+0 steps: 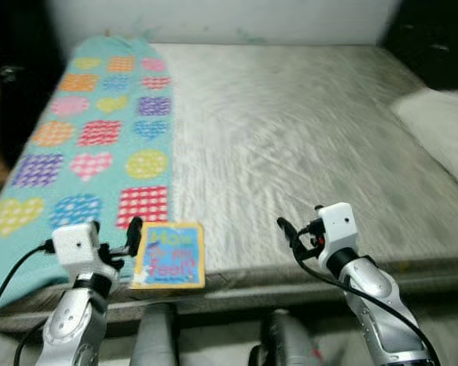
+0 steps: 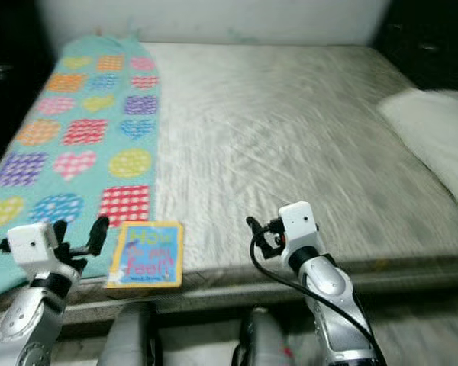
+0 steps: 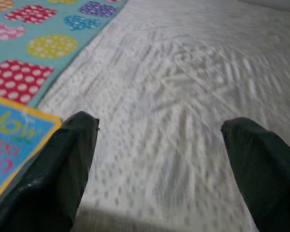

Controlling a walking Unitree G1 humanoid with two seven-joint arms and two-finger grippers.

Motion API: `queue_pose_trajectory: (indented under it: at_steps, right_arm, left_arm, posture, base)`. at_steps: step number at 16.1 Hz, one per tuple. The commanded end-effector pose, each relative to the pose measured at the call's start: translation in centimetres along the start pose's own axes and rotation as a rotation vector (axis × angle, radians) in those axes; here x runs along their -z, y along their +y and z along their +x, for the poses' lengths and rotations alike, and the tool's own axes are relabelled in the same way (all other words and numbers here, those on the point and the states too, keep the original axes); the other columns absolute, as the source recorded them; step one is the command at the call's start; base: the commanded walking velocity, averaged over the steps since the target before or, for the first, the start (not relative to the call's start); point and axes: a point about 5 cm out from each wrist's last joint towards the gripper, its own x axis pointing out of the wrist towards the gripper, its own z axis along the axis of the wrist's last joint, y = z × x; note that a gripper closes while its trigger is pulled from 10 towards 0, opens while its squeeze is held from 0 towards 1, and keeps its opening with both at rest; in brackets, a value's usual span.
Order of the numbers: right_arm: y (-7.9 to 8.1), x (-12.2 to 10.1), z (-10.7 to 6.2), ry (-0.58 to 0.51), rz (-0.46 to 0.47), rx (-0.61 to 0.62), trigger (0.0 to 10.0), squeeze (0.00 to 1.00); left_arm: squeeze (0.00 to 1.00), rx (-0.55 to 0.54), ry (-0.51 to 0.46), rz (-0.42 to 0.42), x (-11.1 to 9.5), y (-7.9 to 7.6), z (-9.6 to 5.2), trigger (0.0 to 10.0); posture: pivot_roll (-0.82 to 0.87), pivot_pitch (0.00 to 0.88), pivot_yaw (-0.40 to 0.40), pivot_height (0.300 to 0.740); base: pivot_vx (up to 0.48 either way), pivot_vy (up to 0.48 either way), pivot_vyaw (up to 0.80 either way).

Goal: Clean up the room

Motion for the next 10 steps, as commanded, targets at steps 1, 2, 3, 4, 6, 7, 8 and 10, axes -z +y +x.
queue_pose_trajectory:
  at_steps: [1, 2, 3, 4, 6, 7, 8, 10]
  right_arm:
    - [0.07, -0.67, 0.45, -0.019, -0.02, -0.017, 10.0, 0.0]
    - [0.08, -0.67, 0.47, -0.02, -0.02, -0.021, 10.0, 0.0]
    - [0.17, -0.68, 0.5, -0.022, -0.028, -0.033, 10.0, 0.0]
    - [0.25, -0.67, 0.51, -0.022, -0.027, -0.039, 10.0, 0.0]
    - [0.33, -0.7, 0.53, -0.024, -0.034, -0.047, 10.0, 0.0]
    - [0.35, -0.75, 0.61, -0.025, -0.034, -0.052, 10.0, 0.0]
    - [0.35, -0.77, 0.65, -0.026, -0.036, -0.053, 10.0, 0.0]
    - [0.41, -0.82, 0.68, -0.032, -0.036, -0.059, 10.0, 0.0]
  left_arm:
    - [0.0, -0.019, 0.007, 0.001, 0.26, 0.34, -0.52, 10.0]
    - [0.0, -0.02, 0.006, 0.0, 0.27, 0.33, -0.52, 10.0]
    - [0.0, -0.023, 0.006, -0.002, 0.29, 0.33, -0.53, 10.0]
    - [0.0, -0.028, 0.006, -0.004, 0.32, 0.36, -0.55, 10.0]
    - [0.0, -0.034, 0.005, -0.007, 0.33, 0.42, -0.55, 10.0]
    - [0.0, -0.036, 0.004, -0.009, 0.33, 0.4, -0.55, 10.0]
    - [0.0, -0.038, 0.003, -0.01, 0.34, 0.4, -0.55, 10.0]
    - [0.0, -0.043, 0.0, -0.015, 0.33, 0.44, -0.53, 10.0]
  posture:
    - [0.01, 0.138, -0.035, 0.615]
    - [0.01, 0.136, -0.037, 0.615]
    - [0.01, 0.134, -0.039, 0.615]
    - [0.01, 0.133, -0.039, 0.615]
    - [0.01, 0.133, -0.039, 0.602]
    - [0.01, 0.13, -0.042, 0.587]
    - [0.01, 0.131, -0.043, 0.577]
    - [0.01, 0.133, -0.043, 0.562]
  base:
    - [0.0, 0.0, 0.0]
    - [0.0, 0.0, 0.0]
    - [0.0, 0.0, 0.0]
    - [0.0, 0.0, 0.0]
    - [0.0, 0.0, 0.0]
    - [0.0, 0.0, 0.0]
    - [0.0, 0.0, 0.0]
    - [0.0, 0.0, 0.0]
